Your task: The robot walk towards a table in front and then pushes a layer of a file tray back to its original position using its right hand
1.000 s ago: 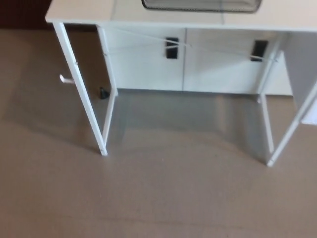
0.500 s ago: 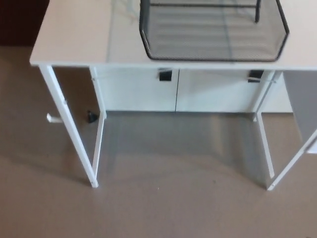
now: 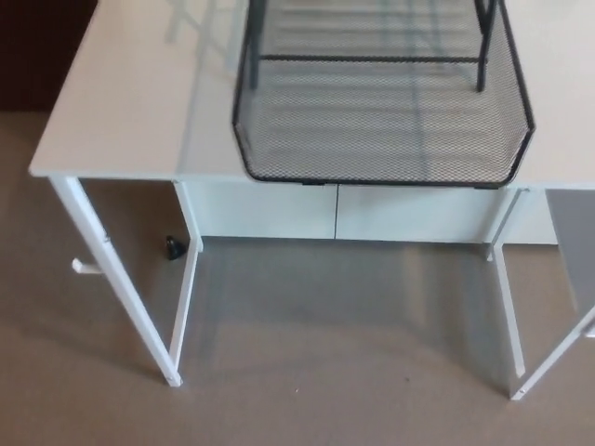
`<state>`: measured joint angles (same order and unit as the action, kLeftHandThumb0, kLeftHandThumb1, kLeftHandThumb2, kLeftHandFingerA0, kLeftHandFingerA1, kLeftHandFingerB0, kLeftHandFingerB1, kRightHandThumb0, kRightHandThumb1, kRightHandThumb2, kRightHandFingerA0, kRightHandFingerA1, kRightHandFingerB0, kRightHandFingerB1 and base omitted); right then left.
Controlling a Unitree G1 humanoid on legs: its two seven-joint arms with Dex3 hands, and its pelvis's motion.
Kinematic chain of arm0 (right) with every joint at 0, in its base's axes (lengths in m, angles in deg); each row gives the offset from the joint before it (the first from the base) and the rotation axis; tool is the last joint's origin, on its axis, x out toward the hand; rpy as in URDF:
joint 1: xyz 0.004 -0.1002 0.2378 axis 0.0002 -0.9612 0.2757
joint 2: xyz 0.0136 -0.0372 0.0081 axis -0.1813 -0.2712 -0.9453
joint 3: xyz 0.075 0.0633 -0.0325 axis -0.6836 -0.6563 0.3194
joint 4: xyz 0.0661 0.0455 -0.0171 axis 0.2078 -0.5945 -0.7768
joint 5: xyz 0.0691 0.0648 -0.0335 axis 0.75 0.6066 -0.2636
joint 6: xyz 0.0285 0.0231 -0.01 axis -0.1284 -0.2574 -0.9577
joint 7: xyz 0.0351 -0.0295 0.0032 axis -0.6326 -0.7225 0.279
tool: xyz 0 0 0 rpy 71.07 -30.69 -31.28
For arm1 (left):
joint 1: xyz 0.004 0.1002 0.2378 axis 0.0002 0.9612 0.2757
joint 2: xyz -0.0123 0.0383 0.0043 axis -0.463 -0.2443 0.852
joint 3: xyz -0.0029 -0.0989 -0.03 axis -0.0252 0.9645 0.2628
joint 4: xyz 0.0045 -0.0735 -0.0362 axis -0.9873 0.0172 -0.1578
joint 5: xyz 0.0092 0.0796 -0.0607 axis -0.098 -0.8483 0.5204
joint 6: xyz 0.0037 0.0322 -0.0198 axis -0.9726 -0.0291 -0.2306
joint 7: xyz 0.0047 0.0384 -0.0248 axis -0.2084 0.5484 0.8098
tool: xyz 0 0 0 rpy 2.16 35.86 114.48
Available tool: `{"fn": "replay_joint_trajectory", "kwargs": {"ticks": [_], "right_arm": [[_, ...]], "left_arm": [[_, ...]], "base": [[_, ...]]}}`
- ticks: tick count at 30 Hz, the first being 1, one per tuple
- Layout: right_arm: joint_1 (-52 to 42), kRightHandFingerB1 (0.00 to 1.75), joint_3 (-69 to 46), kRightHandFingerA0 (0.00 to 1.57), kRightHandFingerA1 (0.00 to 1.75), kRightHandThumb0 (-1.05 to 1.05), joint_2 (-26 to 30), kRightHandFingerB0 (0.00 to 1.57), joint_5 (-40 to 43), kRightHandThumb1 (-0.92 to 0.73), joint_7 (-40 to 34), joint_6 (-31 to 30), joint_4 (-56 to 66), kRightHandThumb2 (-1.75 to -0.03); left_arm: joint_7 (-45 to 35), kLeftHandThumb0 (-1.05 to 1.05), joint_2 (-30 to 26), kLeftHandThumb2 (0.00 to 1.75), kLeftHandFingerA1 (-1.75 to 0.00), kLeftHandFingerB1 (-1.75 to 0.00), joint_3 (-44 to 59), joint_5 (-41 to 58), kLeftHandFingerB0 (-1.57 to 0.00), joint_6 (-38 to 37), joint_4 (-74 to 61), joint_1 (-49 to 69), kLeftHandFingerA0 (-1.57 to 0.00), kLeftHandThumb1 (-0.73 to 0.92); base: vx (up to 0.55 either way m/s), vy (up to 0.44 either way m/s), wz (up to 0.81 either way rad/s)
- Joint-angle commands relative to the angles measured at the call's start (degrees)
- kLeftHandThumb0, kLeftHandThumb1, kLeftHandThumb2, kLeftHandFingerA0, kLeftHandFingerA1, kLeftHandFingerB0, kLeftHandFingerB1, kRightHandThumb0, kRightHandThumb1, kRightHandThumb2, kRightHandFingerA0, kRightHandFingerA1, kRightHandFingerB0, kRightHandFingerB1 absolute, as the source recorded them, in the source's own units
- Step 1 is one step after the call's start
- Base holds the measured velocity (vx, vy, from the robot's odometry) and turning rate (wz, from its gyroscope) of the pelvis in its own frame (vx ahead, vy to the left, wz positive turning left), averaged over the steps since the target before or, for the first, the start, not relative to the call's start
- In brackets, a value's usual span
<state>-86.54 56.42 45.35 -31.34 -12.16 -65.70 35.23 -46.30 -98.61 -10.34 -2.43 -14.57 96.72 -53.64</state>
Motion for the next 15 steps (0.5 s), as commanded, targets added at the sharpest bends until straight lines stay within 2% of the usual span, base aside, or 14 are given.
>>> {"fn": "replay_joint_trajectory", "kwargs": {"ticks": [1, 7, 8, 9, 15], "right_arm": [[-0.44, 0.43, 0.04, 0.66, 0.46, -0.33, -0.21, 0.56, 0.23, -0.56, -0.1, -0.29, 0.05, -0.56], [0.01, 0.42, 0.32, 0.69, 0.46, -0.35, 0.07, 0.57, -0.08, -0.55, -0.25, -1.1, 0.29, -0.56], [0.01, 0.42, 0.39, 0.68, 0.46, -0.36, 0.13, 0.56, -0.12, -0.56, -0.14, -1.15, 0.4, -0.57], [-0.05, 0.42, 0.46, 0.68, 0.46, -0.36, 0.22, 0.56, -0.16, -0.56, 0.1, -1.1, 0.54, -0.57], [0.77, 0.43, -0.11, 0.67, 0.46, -0.34, 0.07, 0.57, 0.7, -0.56, 0.47, -1.46, -0.31, -0.57]], "left_arm": [[-0.27, -0.26, -1.4, 0.55, -0.44, -0.39, 0.11, -0.32, -0.52, 0.76, 0.03, 0.1, -0.7, 0.51], [-0.08, -0.29, -1.28, 0.55, -0.43, -0.39, 0.15, -0.48, -0.51, -1.42, 1.76, 0.28, -0.71, 0.51], [-0.05, -0.29, -1.29, 0.55, -0.43, -0.38, 0.1, -0.52, -0.51, -1.27, 1.78, 0.19, -0.71, 0.51], [0.09, -0.29, -1.32, 0.55, -0.43, -0.38, 0.01, -0.64, -0.51, -1.19, 1.76, 0.13, -0.71, 0.51], [0.46, -0.3, -1.37, 0.55, -0.43, -0.38, -0.6, -1.04, -0.51, -1.42, 1.37, -0.17, -0.69, 0.5]], "base": [[0.16, -0.037, -0.04], [0.15, 0.041, -0.16], [0.16, 0.157, -0.09], [0.22, 0.294, 1.06], [0.17, 0.241, -0.06]]}}
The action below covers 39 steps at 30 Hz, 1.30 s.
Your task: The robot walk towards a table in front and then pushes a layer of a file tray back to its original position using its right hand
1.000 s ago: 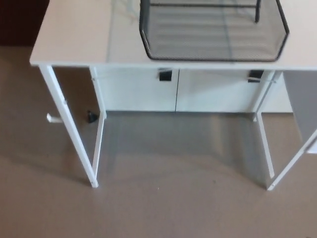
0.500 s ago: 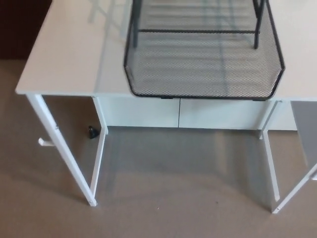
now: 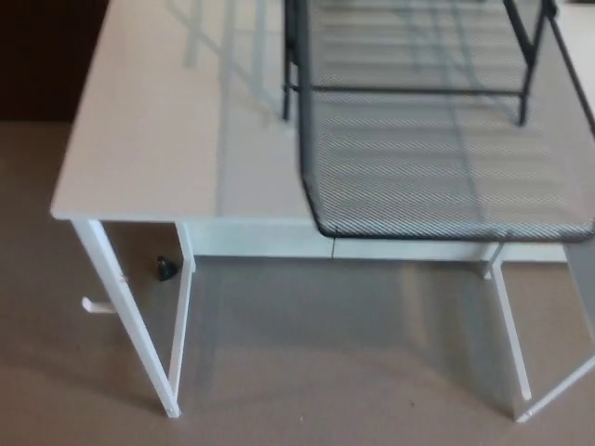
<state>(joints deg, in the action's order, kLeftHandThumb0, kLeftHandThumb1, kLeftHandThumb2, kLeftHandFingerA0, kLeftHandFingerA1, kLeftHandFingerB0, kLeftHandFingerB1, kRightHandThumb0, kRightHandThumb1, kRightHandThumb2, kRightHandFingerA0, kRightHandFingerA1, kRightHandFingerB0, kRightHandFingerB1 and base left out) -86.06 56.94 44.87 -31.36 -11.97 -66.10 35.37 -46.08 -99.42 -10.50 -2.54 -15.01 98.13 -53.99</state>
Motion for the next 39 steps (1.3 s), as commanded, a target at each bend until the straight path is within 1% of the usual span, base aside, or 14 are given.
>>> {"fn": "replay_joint_trajectory", "kwargs": {"ticks": [1, 3, 5, 9, 17, 18, 22, 27, 29, 31, 35, 37, 39], "right_arm": [[0.5, 0.43, -0.66, 0.67, 0.46, -0.34, 0.5, 0.57, 0.73, -0.56, 0.25, -1.13, -0.57, -0.57], [-0.23, 0.43, -0.56, 0.67, 0.46, -0.32, 0.26, 0.56, 0.58, -0.57, -0.07, -1.52, 0.46, -0.57], [-0.1, 0.43, -0.26, 0.65, 0.46, -0.34, 0.6, 0.55, 0.07, -0.56, 0.08, -0.49, -0.18, -0.57], [-0.56, 0.43, -0.46, 0.67, 0.46, -0.35, 0.56, 0.57, 0.3, -0.56, 0.07, -0.57, -0.06, -0.57], [-0.28, 0.43, -0.03, 0.67, 0.46, -0.35, 0.79, 0.56, -0.29, -0.56, -0.16, -0.22, -0.21, -0.57], [0.05, 0.43, -0.18, 0.66, 0.46, -0.34, 0.61, 0.56, 0.0, -0.55, -0.04, -0.46, -0.37, -0.56], [0.48, 0.43, -0.14, 0.68, 0.46, -0.35, 0.55, 0.58, -0.06, -0.55, -0.18, -0.61, -0.59, -0.56], [0.41, 0.43, -0.18, 0.67, 0.46, -0.36, 0.54, 0.57, 0.11, -0.56, 0.05, -1.12, -0.35, -0.57], [0.4, 0.43, -0.26, 0.68, 0.46, -0.35, 0.49, 0.57, 0.25, -0.56, 0.09, -1.21, -0.33, -0.57], [0.66, 0.43, -0.11, 0.68, 0.46, -0.35, 0.5, 0.57, 0.03, -0.56, 0.05, -0.47, -0.75, -0.57], [0.61, 0.43, -0.04, 0.68, 0.46, -0.34, 0.44, 0.57, -0.11, -0.55, -0.31, -1.11, -0.34, -0.56], [0.06, 0.43, 0.21, 0.65, 0.46, -0.32, 0.39, 0.54, -0.21, -0.57, -0.1, -1.15, 0.4, -0.57], [0.03, 0.42, 0.33, 0.66, 0.46, -0.33, 0.52, 0.55, -0.25, -0.57, 0.12, -0.76, 0.23, -0.56]], "left_arm": [[0.24, -0.3, -0.62, 0.55, -0.43, -0.38, -0.48, -0.9, -0.51, -0.98, -0.04, 0.06, -0.69, 0.5], [-0.69, -0.27, -0.71, 0.55, -0.43, -0.39, -0.18, -0.16, -0.5, -0.35, 0.12, 0.03, -0.68, 0.51], [-0.81, -0.26, -0.5, 0.55, -0.43, -0.39, 0.18, 0.33, -0.51, -0.3, 0.25, -0.04, -0.69, 0.51], [-0.71, -0.27, -0.39, 0.55, -0.44, -0.39, 0.01, 0.07, -0.51, -0.42, 0.6, 0.12, -0.71, 0.51], [0.05, -0.29, -0.64, 0.55, -0.43, -0.38, -0.61, -0.67, -0.51, -1.53, 0.87, 0.18, -0.7, 0.51], [0.06, -0.29, -0.64, 0.55, -0.44, -0.39, -0.54, -0.58, -0.52, -1.38, 1.07, 0.02, -0.73, 0.5], [0.22, -0.28, -0.52, 0.55, -0.43, -0.39, -0.42, -0.37, -0.52, -1.05, 0.6, 0.32, -0.72, 0.51], [0.22, -0.3, -0.71, 0.55, -0.44, -0.38, -0.71, -0.74, -0.51, -1.32, 0.78, 0.31, -0.74, 0.51], [0.13, -0.29, -0.67, 0.55, -0.44, -0.39, -0.68, -0.55, -0.51, -1.19, 0.65, 0.39, -0.72, 0.51], [-0.23, -0.29, -0.78, 0.55, -0.43, -0.38, -0.52, -0.32, -0.51, -1.27, 1.25, -0.04, -0.71, 0.51], [0.12, -0.29, -0.72, 0.55, -0.43, -0.38, -0.48, -0.32, -0.51, -1.08, 0.99, 0.1, -0.71, 0.5], [0.46, -0.3, -0.94, 0.55, -0.43, -0.38, -0.73, -0.76, -0.52, -1.17, 1.17, 0.3, -0.73, 0.5], [0.34, -0.29, -0.91, 0.55, -0.43, -0.39, -0.65, -0.61, -0.53, -1.1, 1.28, 0.3, -0.73, 0.5]], "base": [[0.14, 0.134, 0.03], [0.14, 0.067, 0.05], [0.12, 0.045, 0.07], [0.13, -0.026, 0.05], [0.13, -0.117, 0.0], [0.09, -0.033, -0.11], [0.09, -0.011, -0.1], [0.02, 0.202, -0.03], [0.06, 0.132, 0.07], [0.1, 0.025, 0.08], [0.09, -0.027, 0.08], [0.0, 0.0, 0.0], [0.0, 0.0, 0.0]]}}
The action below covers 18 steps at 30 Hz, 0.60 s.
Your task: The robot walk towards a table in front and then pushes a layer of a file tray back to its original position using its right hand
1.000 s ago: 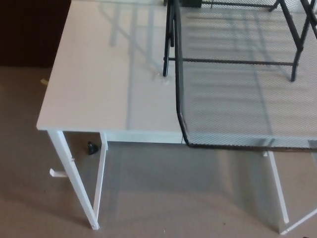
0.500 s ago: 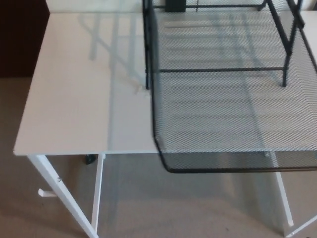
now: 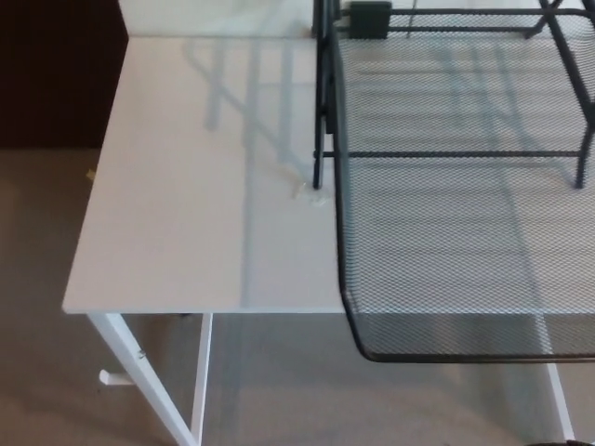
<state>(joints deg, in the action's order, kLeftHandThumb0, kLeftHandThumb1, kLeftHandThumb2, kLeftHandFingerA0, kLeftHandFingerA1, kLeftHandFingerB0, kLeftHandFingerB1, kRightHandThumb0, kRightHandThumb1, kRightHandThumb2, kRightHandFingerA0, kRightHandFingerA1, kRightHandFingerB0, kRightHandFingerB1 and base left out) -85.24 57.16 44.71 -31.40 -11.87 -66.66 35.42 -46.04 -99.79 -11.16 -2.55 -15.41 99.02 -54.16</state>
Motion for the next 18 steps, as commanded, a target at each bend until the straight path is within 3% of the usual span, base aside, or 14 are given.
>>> {"fn": "replay_joint_trajectory", "kwargs": {"ticks": [1, 12, 18], "right_arm": [[-0.75, 0.43, 0.24, 0.67, 0.46, -0.34, 0.73, 0.56, -0.41, -0.57, -0.15, -0.08, 0.02, -0.57], [-3.13, 0.42, 1.25, 0.7, 0.45, -0.33, 1.22, 0.57, -1.49, -0.56, -1.13, 0.71, 4.79, -0.56], [-13.08, 0.41, -0.17, 0.6, 0.44, -0.41, 2.2, 0.54, 0.04, -0.57, -0.9, 0.0, 25.93, -0.57]], "left_arm": [[0.24, -0.29, -0.48, 0.55, -0.43, -0.39, 0.1, -0.48, -0.53, -0.77, 0.38, 0.54, -0.73, 0.5], [0.6, -0.29, -0.6, 0.55, -0.43, -0.38, -0.52, -1.02, -0.52, -1.18, -0.05, 0.58, -0.72, 0.51], [0.82, -0.3, -1.29, 0.55, -0.43, -0.38, -0.61, -1.29, -0.52, -0.54, -0.11, -0.83, -0.71, 0.51]], "base": [[0.0, 0.0, 0.0], [0.0, 0.0, 0.0], [0.0, 0.0, 0.0]]}}
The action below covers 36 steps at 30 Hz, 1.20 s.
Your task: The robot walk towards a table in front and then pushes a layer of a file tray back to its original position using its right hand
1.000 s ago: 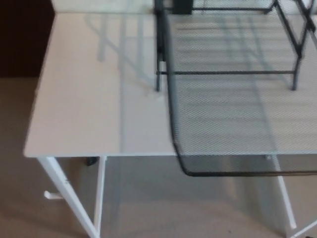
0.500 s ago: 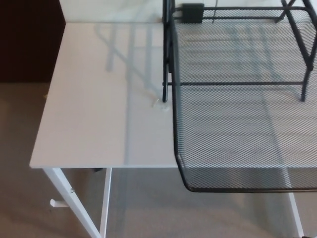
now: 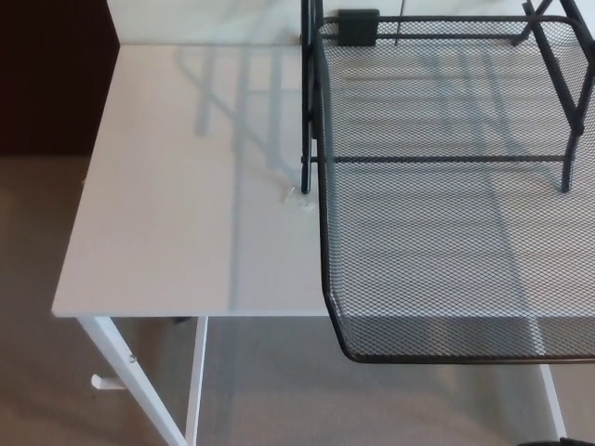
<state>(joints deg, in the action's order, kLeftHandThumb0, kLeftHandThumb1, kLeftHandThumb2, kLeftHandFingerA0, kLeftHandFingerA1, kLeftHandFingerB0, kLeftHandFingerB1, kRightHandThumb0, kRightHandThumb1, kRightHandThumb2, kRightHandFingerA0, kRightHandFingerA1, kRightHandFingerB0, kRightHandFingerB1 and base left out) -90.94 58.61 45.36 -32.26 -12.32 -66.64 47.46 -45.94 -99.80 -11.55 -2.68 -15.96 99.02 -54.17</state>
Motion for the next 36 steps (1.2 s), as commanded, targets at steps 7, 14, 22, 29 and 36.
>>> {"fn": "replay_joint_trajectory", "kwargs": {"ticks": [7, 14, 22, 29, 36], "right_arm": [[-24.72, 0.41, -8.85, 0.58, 0.44, -0.43, 1.08, 0.53, 6.0, -0.59, 0.16, 8.57, 33.7, -0.57], [-28.22, 0.44, -17.92, 0.73, 0.46, -0.42, -5.92, 0.69, 10.84, -0.59, -5.51, 16.31, 40.19, -0.59], [-24.68, 0.44, -26.4, 0.7, 0.53, -0.5, -10.86, 0.67, 12.92, -0.63, -10.0, 8.06, 49.65, -0.6], [-19.36, 0.35, -34.85, 0.21, 0.54, -0.63, -13.62, 0.26, 12.6, -0.7, -18.54, 4.24, 53.83, -0.61], [-16.11, 0.3, -38.52, 0.01, 0.38, -0.63, -14.48, 0.04, 9.68, -0.54, -19.41, 12.53, 56.58, -0.92]], "left_arm": [[0.3, -0.3, -1.5, 0.55, -0.43, -0.38, -0.29, -1.23, -0.52, -0.71, 1.18, -1.15, -0.71, 0.51], [0.85, -0.31, -1.72, 0.55, -0.43, -0.38, -0.19, -1.34, -0.52, -1.02, 0.84, -1.01, -0.71, 0.51], [1.22, -0.29, -1.57, 0.55, -0.43, -0.38, 0.72, -0.54, -0.52, -0.52, 0.38, -0.62, -0.71, 0.52], [1.21, -0.33, -1.91, 0.55, -0.43, -0.38, 0.7, -0.67, -0.54, -1.37, 0.57, -0.21, -0.73, 0.5], [1.18, -0.31, -2.3, 0.55, -0.43, -0.38, 0.8, -0.55, -0.53, -1.06, 0.15, -0.25, -0.72, 0.51]], "base": [[0.0, 0.0, 0.0], [0.0, 0.0, 0.0], [0.0, 0.0, 0.0], [0.0, 0.0, 0.0], [0.0, 0.0, 0.0]]}}
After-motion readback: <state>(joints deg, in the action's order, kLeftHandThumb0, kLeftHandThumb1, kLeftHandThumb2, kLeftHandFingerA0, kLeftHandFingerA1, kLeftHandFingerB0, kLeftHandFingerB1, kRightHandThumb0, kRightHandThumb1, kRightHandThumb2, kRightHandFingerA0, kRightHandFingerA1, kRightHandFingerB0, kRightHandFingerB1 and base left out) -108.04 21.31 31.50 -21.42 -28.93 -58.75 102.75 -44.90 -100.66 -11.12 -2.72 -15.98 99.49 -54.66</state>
